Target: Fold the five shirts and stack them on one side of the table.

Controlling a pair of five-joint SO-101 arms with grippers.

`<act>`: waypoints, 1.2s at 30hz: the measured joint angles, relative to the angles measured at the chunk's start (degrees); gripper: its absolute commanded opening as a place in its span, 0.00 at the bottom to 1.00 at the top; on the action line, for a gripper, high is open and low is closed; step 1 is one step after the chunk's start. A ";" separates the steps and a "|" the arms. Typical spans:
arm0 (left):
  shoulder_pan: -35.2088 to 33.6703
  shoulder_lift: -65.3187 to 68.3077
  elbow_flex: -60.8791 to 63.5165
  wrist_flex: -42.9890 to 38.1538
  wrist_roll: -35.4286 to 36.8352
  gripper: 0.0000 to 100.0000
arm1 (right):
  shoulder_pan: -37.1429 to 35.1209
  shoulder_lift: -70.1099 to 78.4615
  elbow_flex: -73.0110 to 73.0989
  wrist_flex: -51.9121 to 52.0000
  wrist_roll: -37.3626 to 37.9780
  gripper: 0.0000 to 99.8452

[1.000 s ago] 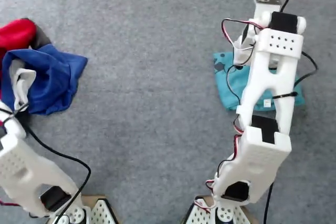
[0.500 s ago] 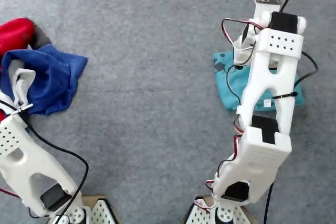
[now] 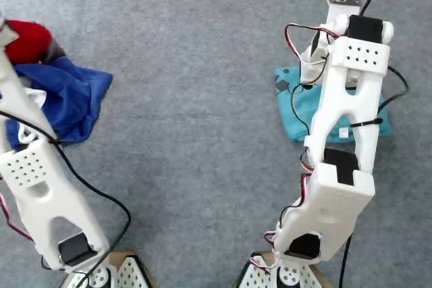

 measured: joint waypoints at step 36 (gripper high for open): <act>57.14 -75.25 46.42 -1.76 -3.16 0.03 | 5.01 0.00 -7.38 0.00 0.00 0.19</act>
